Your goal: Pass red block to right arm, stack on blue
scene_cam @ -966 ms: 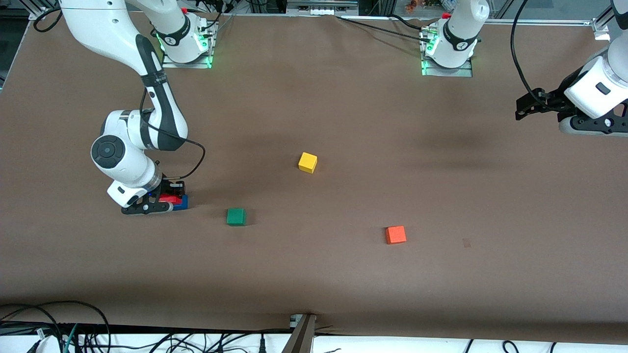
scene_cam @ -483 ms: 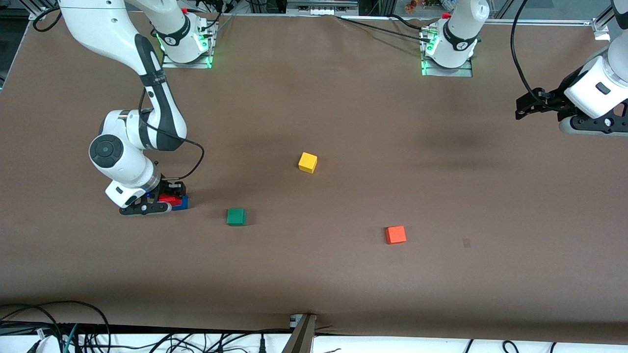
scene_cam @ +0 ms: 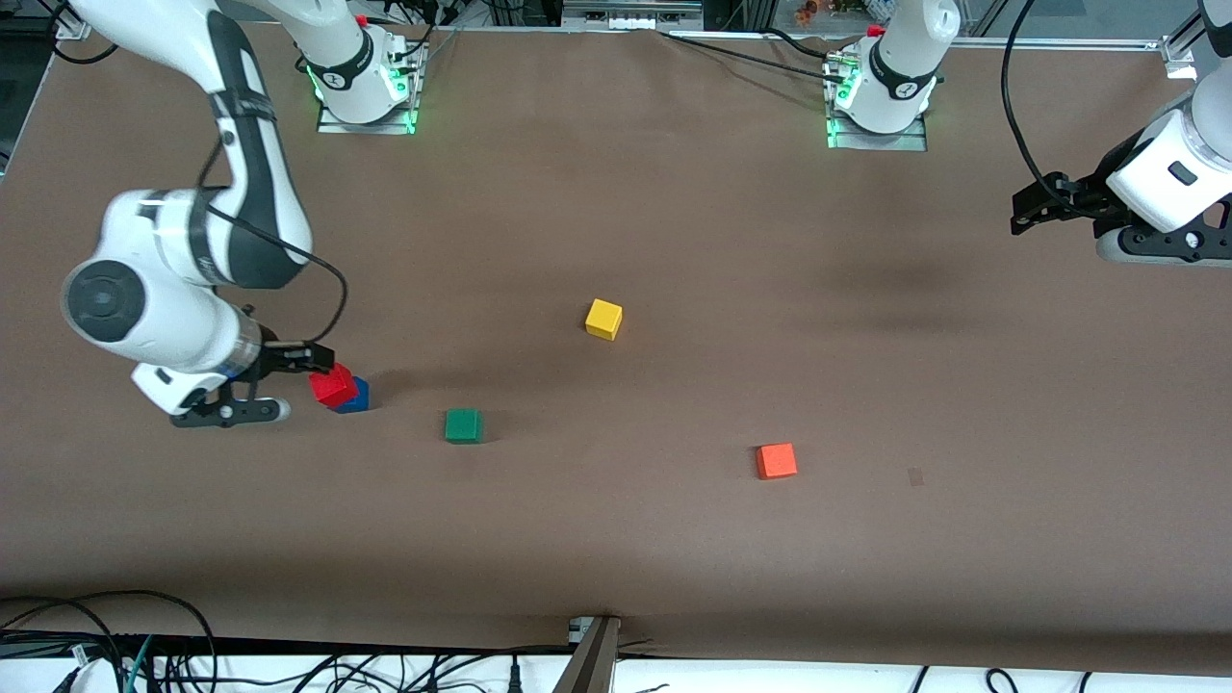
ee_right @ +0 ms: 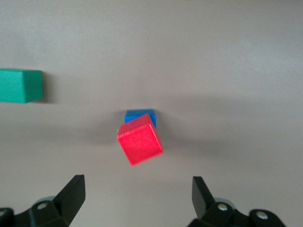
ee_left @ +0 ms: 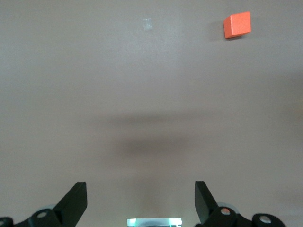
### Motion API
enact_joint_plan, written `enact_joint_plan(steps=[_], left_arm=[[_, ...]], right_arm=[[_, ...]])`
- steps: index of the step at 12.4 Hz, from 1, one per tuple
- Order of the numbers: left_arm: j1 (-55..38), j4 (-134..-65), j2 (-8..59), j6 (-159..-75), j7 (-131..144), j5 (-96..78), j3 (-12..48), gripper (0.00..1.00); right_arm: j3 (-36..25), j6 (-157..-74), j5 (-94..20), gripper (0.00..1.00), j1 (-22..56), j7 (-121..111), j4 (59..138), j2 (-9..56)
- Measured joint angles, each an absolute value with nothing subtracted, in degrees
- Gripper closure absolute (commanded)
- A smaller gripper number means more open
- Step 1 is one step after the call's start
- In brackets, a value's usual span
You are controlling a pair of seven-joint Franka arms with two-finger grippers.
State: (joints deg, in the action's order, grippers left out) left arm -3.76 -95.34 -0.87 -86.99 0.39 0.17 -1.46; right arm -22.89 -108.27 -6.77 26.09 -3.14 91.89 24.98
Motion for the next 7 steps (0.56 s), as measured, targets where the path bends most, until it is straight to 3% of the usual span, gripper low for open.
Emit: enact_joint_plan(steps=[4,7], left_arm=[[-3.8,-95.3,-0.9,-87.0,0.4,0.2,-1.5,0.0],[-3.8,-95.3,-0.9,-87.0,0.4,0.2,-1.4,0.0]], right_arm=[[-26.4,-93.3,-6.8,0.0,26.0,-4.8,83.2,24.6],[-26.8,-86.5,-6.8,0.0,25.8,-4.8,79.7,21.1]])
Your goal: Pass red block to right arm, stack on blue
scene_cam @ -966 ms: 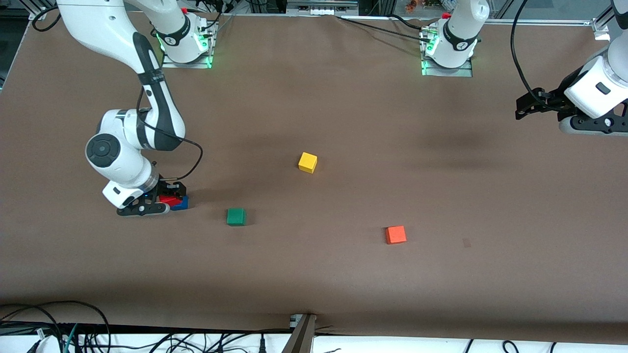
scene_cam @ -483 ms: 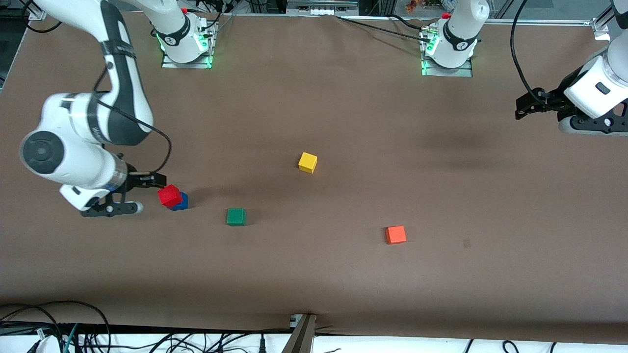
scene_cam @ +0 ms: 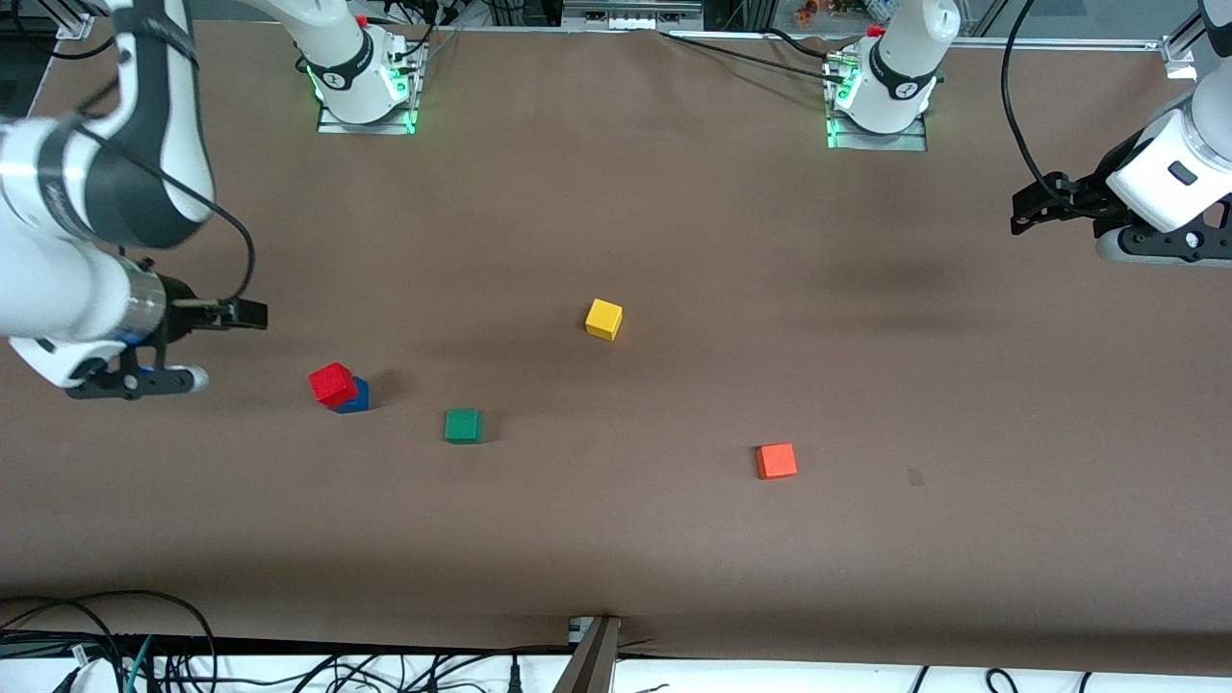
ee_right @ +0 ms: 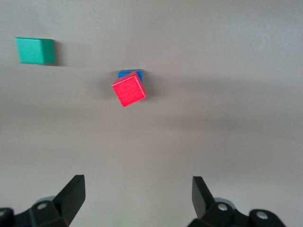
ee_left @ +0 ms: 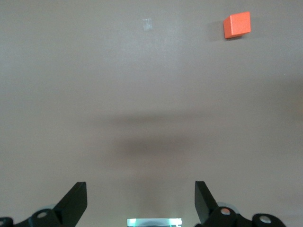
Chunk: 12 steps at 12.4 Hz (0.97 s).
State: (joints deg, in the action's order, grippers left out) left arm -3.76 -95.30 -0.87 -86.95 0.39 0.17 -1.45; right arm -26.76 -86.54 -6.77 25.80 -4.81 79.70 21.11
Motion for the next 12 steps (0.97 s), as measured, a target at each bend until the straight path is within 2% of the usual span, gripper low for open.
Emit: enact_joint_plan(steps=[2,5,6,9,12], left_arm=[[-3.8,-95.3,-0.9,-86.9,0.4,0.2,-1.4,0.0],[-3.8,-95.2,-0.9,-86.9,0.4,0.2,-1.4,0.0],[-3.8,-95.2,-0.9,-86.9,0.4,0.2,-1.4,0.0],[-3.8,-95.2,-0.9,-86.9,0.4,0.2,-1.4,0.0],[-3.8,-95.2,-0.9,-86.9,0.4,0.2,-1.4,0.0]], right_arm=[[-24.8,-82.1,-6.0,0.0,24.5,-4.8,79.4,16.9],[-11.7,-78.1,0.4,0.0,14.4,-4.9,79.6,11.4],[-9.2,-78.1,0.9,0.0,11.8,-4.9,79.8,9.9],[-7.5,-77.9,0.9,0.0,7.2,-5.4,80.9,6.0],[-2.9,-76.4,1.0,0.0,3.6,-5.6,83.8,2.0]])
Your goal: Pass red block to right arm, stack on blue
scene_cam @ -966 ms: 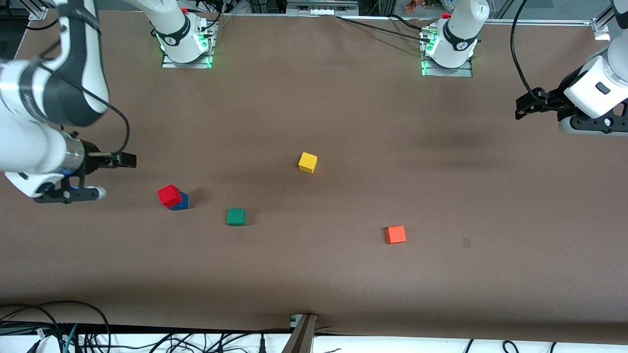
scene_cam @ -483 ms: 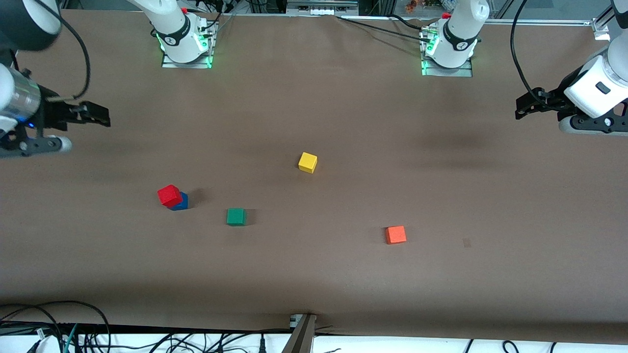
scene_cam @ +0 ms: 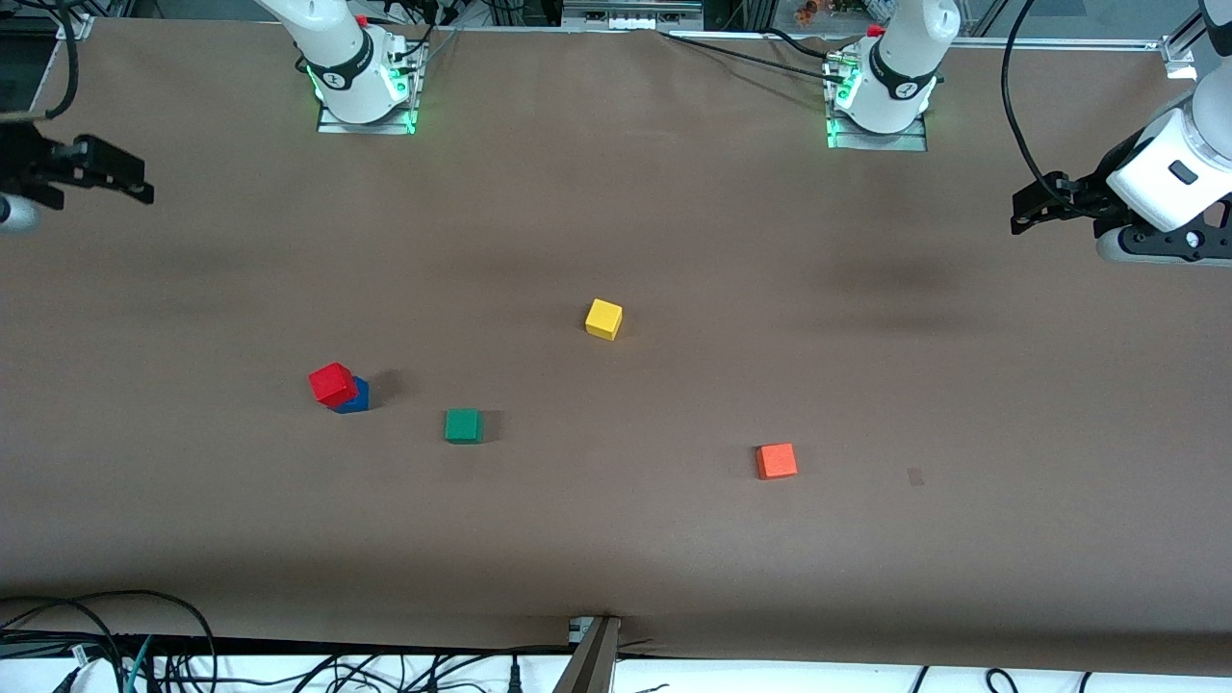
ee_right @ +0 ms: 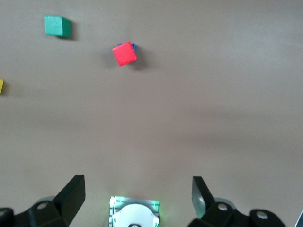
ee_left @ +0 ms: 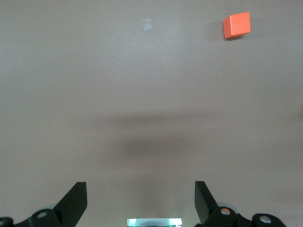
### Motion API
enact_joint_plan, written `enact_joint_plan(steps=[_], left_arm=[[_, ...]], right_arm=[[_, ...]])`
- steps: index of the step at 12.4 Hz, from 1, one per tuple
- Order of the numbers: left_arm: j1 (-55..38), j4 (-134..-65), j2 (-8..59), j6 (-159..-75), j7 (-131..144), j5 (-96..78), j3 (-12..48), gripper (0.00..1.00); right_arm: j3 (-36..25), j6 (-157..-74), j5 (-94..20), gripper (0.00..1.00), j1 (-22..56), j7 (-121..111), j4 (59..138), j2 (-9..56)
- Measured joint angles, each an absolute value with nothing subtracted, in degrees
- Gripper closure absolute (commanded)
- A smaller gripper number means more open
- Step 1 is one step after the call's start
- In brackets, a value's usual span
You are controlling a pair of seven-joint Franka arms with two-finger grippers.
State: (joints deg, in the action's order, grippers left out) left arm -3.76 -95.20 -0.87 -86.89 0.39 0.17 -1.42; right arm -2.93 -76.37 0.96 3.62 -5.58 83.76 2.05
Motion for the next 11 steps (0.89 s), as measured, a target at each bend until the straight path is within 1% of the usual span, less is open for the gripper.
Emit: enact_joint_plan(steps=[2,5,11], left_arm=[[-3.8,-95.2,-0.9,-86.9,0.4,0.2,-1.4,0.0],[-3.8,-95.2,-0.9,-86.9,0.4,0.2,-1.4,0.0],[-3.8,-95.2,-0.9,-86.8,0.4,0.2,-1.4,0.0]], right_arm=[[-1.8,-74.9,1.0,0.0,3.5,-5.0,85.6,0.8],[-2.4,-74.7,1.0,0.0,2.9,-5.0,86.6,1.2],[-2.6,-74.8,1.0,0.0,2.6,-5.2,85.5,3.0]])
